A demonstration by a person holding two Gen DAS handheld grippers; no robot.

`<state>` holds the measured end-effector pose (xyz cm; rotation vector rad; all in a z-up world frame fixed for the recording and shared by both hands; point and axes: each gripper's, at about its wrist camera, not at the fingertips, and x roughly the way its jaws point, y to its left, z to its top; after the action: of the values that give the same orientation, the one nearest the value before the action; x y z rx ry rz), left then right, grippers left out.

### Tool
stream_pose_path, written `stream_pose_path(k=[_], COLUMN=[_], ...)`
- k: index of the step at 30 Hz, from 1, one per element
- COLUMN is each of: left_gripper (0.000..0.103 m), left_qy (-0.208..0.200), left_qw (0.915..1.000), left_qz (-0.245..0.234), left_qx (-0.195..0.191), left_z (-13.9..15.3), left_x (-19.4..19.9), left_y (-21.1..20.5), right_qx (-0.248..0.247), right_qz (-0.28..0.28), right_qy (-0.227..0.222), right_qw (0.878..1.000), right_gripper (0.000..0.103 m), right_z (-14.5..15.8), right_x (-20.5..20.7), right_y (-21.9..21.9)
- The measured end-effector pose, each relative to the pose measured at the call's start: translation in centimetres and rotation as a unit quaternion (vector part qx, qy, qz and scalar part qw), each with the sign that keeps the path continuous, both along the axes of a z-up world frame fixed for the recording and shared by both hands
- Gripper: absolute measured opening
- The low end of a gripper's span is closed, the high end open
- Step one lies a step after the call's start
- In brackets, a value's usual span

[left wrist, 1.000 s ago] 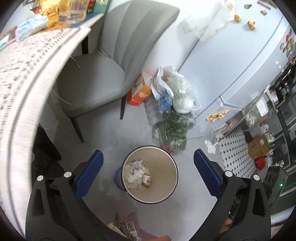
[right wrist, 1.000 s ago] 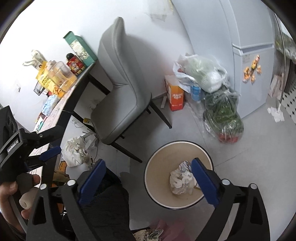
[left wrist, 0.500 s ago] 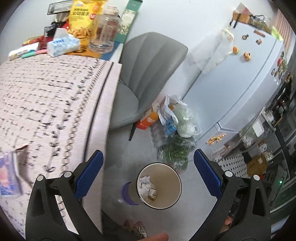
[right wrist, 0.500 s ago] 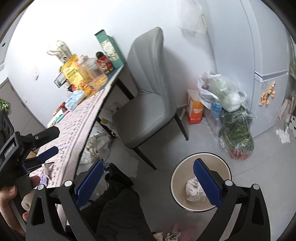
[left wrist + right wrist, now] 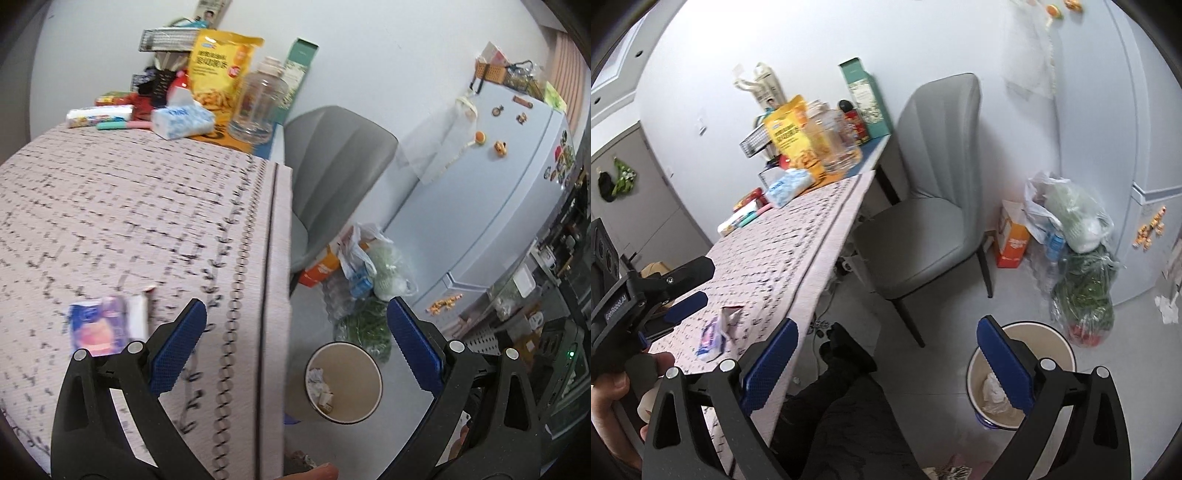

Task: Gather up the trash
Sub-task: 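Move both tools back over the remaining trash on the table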

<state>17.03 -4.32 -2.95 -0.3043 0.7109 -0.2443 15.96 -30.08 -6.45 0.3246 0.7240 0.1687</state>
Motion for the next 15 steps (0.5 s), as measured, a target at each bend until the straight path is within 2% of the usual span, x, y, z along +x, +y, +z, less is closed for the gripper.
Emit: stream_pose_path(k=[9, 15], left_gripper=[0.097, 0.097], left_qy=[-0.006, 0.004], left_qw=[0.9994, 0.9988], left_qz=[0.033, 0.047], left_qx=[-0.006, -0.012], left_z=[0.0, -1.8], left_x=[-3.0, -4.8], left_y=[5.0, 8.0], right_qx=[-0.003, -0.014], right_qz=[0.039, 0.059], right_qy=[-0.002, -0.012], right_qw=[0.999, 0.998], right_gripper=[0.095, 0.095], right_z=[0.4, 1.1], right_x=[-0.2, -0.5], right_y=[3.9, 5.9])
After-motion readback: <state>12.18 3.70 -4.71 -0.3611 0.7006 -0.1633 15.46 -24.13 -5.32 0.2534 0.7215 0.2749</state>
